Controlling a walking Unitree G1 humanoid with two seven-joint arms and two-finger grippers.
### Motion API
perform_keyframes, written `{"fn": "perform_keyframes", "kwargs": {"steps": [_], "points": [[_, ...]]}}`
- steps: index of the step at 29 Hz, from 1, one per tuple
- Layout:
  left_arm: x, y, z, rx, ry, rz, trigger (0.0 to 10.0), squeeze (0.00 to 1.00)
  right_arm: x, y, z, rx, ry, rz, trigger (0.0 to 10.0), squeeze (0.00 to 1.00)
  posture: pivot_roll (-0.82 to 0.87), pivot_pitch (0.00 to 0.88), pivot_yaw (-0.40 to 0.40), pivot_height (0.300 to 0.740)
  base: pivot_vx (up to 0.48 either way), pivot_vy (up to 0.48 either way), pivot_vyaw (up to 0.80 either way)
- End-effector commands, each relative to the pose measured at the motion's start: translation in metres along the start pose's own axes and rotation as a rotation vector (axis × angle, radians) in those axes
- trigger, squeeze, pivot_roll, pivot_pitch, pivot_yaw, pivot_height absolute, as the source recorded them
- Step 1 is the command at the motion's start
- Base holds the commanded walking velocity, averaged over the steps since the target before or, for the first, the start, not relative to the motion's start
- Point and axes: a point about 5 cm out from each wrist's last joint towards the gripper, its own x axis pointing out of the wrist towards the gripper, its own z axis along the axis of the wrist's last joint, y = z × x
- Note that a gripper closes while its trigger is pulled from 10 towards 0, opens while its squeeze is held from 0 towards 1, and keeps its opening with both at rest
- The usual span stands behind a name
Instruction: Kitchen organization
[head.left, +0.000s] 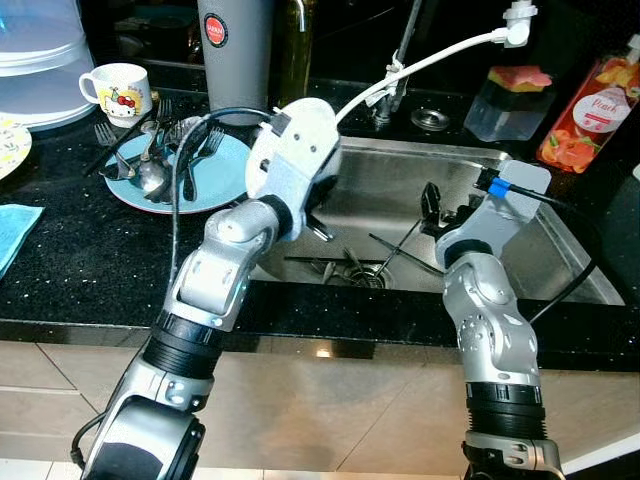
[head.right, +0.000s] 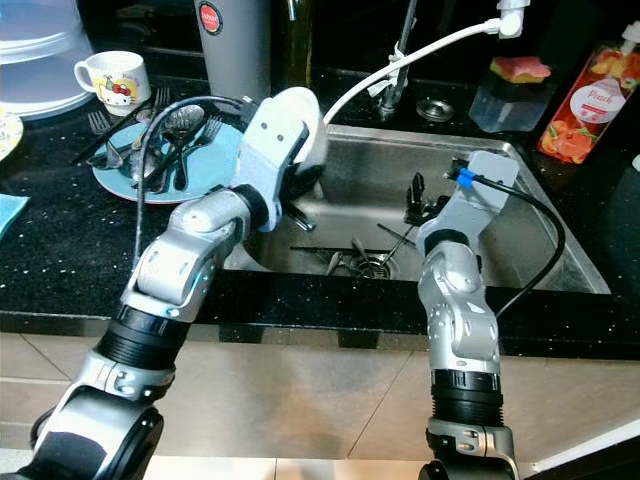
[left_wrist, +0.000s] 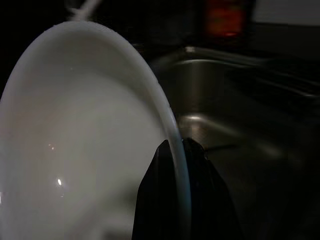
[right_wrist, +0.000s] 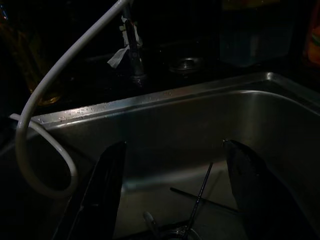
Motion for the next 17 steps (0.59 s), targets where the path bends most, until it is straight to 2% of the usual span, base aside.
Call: {"fn": "perform_keyframes", "kwargs": {"steps": [1,2,3,6,9,10,12,13,14,15,16,17], "points": [[0.005,-0.007,-0.006,-0.087,0.035,-0.076,10.0,0.74,0.001,0.000,0.000,0.003,-0.004,-0.007,10.0,0.00,0.21,0.051,-0.075,0.740,0.000,0.000,0.00],[0.005,-0.007,-0.006,-0.087,0.035,-0.076,10.0,0.74,0.001,0.000,0.000,0.003,-0.004,-0.007,10.0,0.00,0.21,0.051,-0.075,0.740,0.000,0.000,0.00],[0.005,-0.010,-0.014,-0.123,0.070,-0.107,10.0,1.00,0.001,0.001,0.000,0.005,-0.003,-0.005,10.0,0.00,0.21,0.052,-0.075,0.740,0.000,0.000,0.00],[0.005,-0.015,-0.023,-0.151,0.108,-0.147,10.0,1.00,0.001,0.001,-0.001,0.006,-0.001,-0.004,10.0,0.00,0.21,0.050,-0.071,0.740,0.000,0.000,0.00],[0.006,-0.016,-0.025,-0.175,0.118,-0.147,10.0,1.00,0.001,0.001,-0.001,0.006,-0.001,-0.004,10.0,0.00,0.21,0.049,-0.068,0.740,0.000,0.000,0.00],[0.007,-0.014,-0.029,-0.210,0.128,-0.130,10.0,1.00,0.000,0.001,-0.001,0.007,-0.002,-0.005,10.0,0.00,0.20,0.046,-0.064,0.740,0.000,0.000,0.00],[0.007,-0.010,-0.022,-0.207,0.080,-0.102,10.0,1.00,0.000,0.001,0.000,0.009,-0.006,-0.007,10.0,0.00,0.20,0.045,-0.062,0.740,0.000,0.000,0.00],[0.007,-0.008,-0.015,-0.179,0.040,-0.081,10.0,1.00,0.000,0.000,0.000,0.009,-0.007,-0.009,10.0,0.00,0.20,0.045,-0.062,0.740,0.000,0.000,0.00],[0.006,-0.006,-0.003,-0.115,-0.009,-0.038,10.0,0.15,-0.001,-0.001,0.000,0.008,-0.009,-0.011,10.0,0.00,0.20,0.042,-0.062,0.740,0.000,0.000,0.00],[0.006,-0.006,-0.003,-0.115,-0.009,-0.038,10.0,0.15,-0.001,-0.001,0.000,0.008,-0.009,-0.011,10.0,0.00,0.20,0.042,-0.062,0.740,0.000,0.000,0.00],[0.005,-0.004,0.004,-0.044,-0.006,0.010,10.0,0.00,-0.001,-0.002,0.001,0.007,-0.010,-0.011,10.0,0.00,0.21,0.040,-0.063,0.740,0.000,0.000,0.00],[0.004,-0.003,0.005,-0.018,0.007,0.027,10.0,0.00,-0.001,-0.002,0.001,0.007,-0.011,-0.011,10.0,0.00,0.21,0.040,-0.063,0.740,0.000,0.000,0.00]]}}
